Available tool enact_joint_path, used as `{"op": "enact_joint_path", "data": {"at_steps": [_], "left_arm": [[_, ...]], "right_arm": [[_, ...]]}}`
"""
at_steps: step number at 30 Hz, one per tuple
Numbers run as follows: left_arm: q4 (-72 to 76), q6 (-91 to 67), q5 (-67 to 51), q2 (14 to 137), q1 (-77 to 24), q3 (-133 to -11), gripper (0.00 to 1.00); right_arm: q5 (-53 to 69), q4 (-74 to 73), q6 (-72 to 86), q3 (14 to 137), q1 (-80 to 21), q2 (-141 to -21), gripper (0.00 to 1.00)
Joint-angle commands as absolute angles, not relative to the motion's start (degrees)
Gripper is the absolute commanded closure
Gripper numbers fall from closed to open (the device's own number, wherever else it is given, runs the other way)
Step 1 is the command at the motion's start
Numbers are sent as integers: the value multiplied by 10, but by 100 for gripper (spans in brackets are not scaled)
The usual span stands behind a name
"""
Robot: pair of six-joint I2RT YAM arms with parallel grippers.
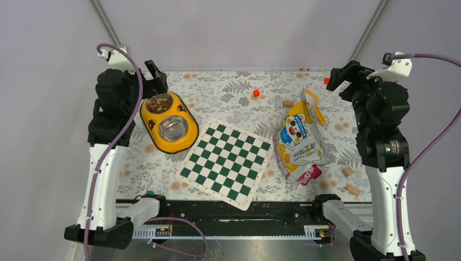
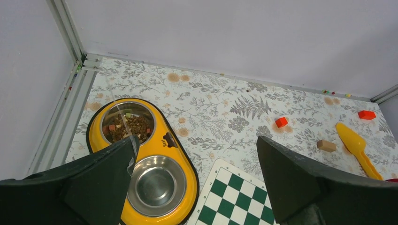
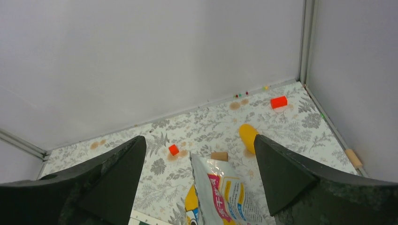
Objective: Serve the pet food
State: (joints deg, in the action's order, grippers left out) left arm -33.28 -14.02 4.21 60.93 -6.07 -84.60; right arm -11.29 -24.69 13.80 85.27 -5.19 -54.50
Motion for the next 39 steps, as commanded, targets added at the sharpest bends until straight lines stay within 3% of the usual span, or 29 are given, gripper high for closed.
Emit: {"op": "enact_joint_path", "data": {"at_steps": [1, 7, 18, 23, 28, 34, 37, 39], "left_arm": [[-283, -160, 25, 610, -62, -846, 1], [-218, -190, -24, 607, -62, -813, 1], [-43, -255, -107, 624, -62, -742, 1], [-12, -298, -149, 660, -61, -743, 1], [-3, -327, -165, 683, -62, -745, 1], [16, -333, -171, 690, -62, -743, 5], [4, -319, -154, 680, -62, -742, 9], [12, -304, -132, 657, -62, -728, 10]], "right_arm": [[-130, -241, 153, 823, -49, -539, 2], [-112, -365, 134, 850, -49, -565, 1], [130, -554, 90, 840, -50, -531, 1], [70, -608, 96, 790, -49, -520, 1], [13, -576, 112, 751, -50, -527, 10], [40, -535, 103, 726, -50, -563, 28], [24, -520, 98, 718, -53, -589, 53], [8, -519, 95, 727, -58, -607, 76]]}}
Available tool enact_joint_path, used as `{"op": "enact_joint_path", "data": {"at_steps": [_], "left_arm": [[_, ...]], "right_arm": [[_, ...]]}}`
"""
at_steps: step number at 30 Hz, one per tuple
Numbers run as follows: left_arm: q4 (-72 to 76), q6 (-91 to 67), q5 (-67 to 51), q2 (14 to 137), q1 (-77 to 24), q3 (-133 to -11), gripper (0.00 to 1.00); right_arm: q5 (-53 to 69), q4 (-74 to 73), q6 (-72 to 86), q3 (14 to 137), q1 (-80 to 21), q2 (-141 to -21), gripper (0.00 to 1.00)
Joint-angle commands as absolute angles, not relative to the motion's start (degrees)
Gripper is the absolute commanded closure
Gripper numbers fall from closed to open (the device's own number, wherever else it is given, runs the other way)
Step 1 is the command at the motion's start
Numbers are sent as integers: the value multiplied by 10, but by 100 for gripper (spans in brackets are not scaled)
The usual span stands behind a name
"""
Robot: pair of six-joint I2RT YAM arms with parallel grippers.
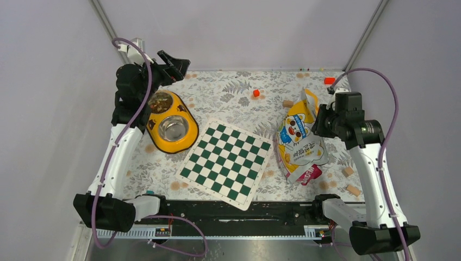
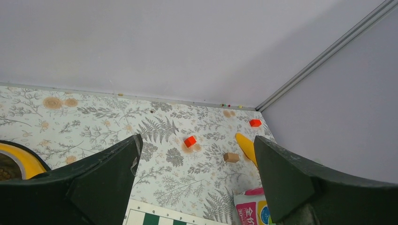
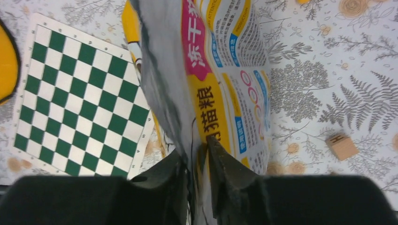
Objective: Serve the pet food
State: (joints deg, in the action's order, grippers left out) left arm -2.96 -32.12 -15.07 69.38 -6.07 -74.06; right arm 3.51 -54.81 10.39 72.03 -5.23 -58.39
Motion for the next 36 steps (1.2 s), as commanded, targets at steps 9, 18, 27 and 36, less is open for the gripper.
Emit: {"op": "enact_joint_path", "data": {"at_steps": [9, 18, 27, 36], "left_arm": [[28, -249, -35, 584, -62, -676, 8], [1, -236, -22, 582, -62, -687, 7], [-12, -251, -27, 586, -62, -682, 5], [-29, -263, -3, 568, -59, -671, 3]], "right_arm": [[48, -480, 118, 890, -62, -636, 100], [106, -376, 176, 1089, -79, -728, 100], [103, -271, 208, 1188, -120, -835, 100], [85, -252, 241, 1190, -138, -896, 100]]}}
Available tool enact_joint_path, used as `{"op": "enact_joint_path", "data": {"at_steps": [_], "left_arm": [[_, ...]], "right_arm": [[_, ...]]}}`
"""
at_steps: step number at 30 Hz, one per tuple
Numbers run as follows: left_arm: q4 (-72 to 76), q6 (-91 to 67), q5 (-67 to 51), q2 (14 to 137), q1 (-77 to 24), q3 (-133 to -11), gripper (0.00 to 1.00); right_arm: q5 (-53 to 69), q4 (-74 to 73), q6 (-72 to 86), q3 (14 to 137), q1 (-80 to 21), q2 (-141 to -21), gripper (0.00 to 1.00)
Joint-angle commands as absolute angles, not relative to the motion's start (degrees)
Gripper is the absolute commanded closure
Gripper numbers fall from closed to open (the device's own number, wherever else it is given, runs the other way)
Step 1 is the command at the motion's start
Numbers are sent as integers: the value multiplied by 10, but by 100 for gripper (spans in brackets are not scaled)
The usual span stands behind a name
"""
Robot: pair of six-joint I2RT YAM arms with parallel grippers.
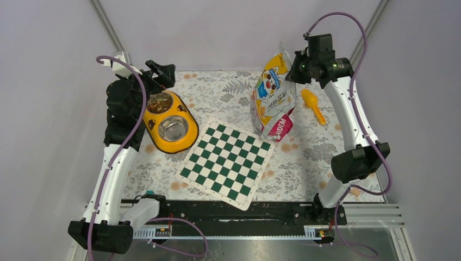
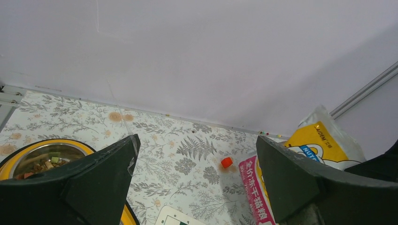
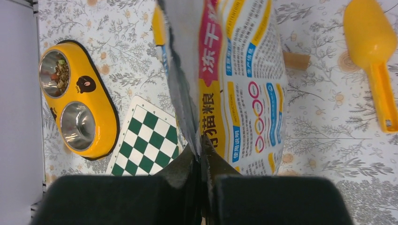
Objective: Serve the pet food
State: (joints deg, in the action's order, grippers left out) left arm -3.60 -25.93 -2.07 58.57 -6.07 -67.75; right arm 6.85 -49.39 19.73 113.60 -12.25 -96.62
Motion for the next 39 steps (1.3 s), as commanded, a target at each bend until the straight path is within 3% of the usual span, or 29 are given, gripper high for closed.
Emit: {"op": "enact_joint_path", "data": {"at_steps": [1, 8, 15, 22, 28, 29, 33, 34, 36, 39], "left_arm": [[-32, -263, 5, 565, -59, -668, 3], [-41, -265, 24, 549, -59, -654, 2], [-48, -276, 22, 538, -59, -643, 2], [-65, -284, 26, 532, -59, -638, 5], [-74, -287, 22, 533, -59, -637, 5], [-74, -286, 21, 532, -59, -636, 5], [-51, -283, 4, 531, -58, -626, 2], [-32, -281, -20, 529, -59, -620, 1], [21, -282, -51, 518, -59, -597, 1], [89, -292, -66, 506, -58, -563, 1]], "right_arm": [[77, -249, 250, 1179, -141, -896, 100], [64, -239, 266, 1129, -166, -902, 100], [58, -257, 256, 1154, -190, -904, 100], [-38, -381, 326, 1243, -218, -917, 100], [-89, -401, 321, 1214, -227, -924, 100], [-92, -401, 316, 1203, -228, -925, 93], [-56, -405, 270, 1175, -228, -927, 30], [-43, -407, 253, 1178, -227, -926, 22], [-27, -411, 227, 1187, -226, -922, 14], [-4, -426, 216, 1212, -209, -921, 14]]}}
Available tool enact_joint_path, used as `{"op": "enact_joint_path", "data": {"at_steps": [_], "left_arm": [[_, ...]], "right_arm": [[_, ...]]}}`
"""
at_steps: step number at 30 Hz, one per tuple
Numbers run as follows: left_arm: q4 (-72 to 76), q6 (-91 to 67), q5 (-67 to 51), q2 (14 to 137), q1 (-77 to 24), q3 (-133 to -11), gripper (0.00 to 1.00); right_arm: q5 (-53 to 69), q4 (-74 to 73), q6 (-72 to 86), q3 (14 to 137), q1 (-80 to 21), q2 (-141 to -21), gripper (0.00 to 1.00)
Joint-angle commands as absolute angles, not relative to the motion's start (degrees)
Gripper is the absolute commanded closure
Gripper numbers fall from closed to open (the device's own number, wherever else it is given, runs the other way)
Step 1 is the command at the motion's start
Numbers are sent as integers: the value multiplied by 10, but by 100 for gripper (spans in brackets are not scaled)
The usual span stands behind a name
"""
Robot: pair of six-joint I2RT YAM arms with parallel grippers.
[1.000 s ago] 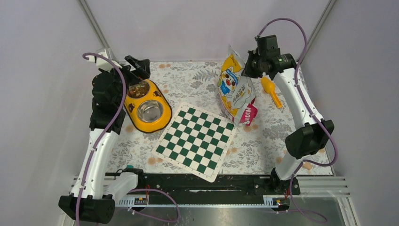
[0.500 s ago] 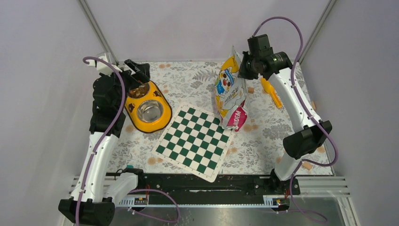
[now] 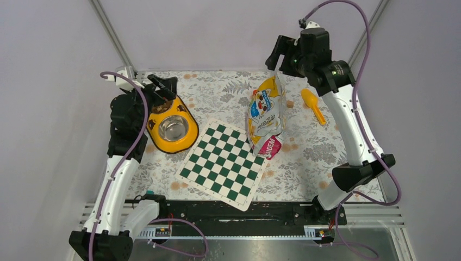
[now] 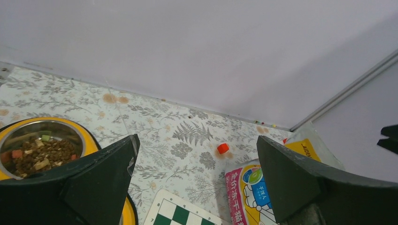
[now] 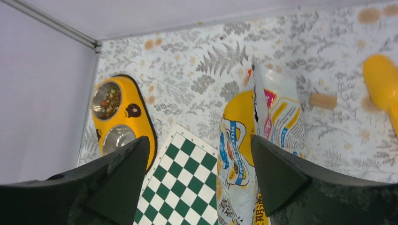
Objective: Serve the pet food
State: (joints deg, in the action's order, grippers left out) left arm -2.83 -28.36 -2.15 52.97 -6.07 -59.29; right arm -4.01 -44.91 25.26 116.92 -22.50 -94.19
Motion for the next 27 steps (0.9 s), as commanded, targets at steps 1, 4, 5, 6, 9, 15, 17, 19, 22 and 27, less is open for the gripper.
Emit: {"op": "enact_joint_path", "data": {"at_steps": [1, 4, 5, 6, 9, 15, 17, 19, 22, 27], "left_arm": [[97, -295, -68, 506, -58, -561, 1], [98, -296, -109, 517, -54, -576, 1], [89, -296, -123, 523, -54, -587, 1], [80, -296, -137, 530, -54, -599, 1], [69, -308, -168, 551, -53, -621, 1], [-5, -311, -308, 653, -94, -695, 6], [-11, -330, -307, 686, -132, -695, 8], [-11, -361, -307, 723, -172, -704, 9], [4, -404, -306, 786, -228, -733, 13], [40, -441, -291, 876, -292, -812, 13]], "right_arm": [[26, -434, 224, 1223, -201, -923, 14], [49, -461, 243, 1235, -178, -923, 16], [48, -473, 249, 1234, -168, -920, 17], [48, -486, 254, 1232, -162, -917, 19], [48, -506, 260, 1206, -144, -900, 26], [57, -477, 282, 1080, -119, -839, 21], [66, -452, 325, 1029, -110, -818, 23], [99, -420, 380, 980, -103, -801, 31], [132, -358, 407, 910, -102, -780, 44], [133, -323, 375, 865, -98, -768, 55]]}}
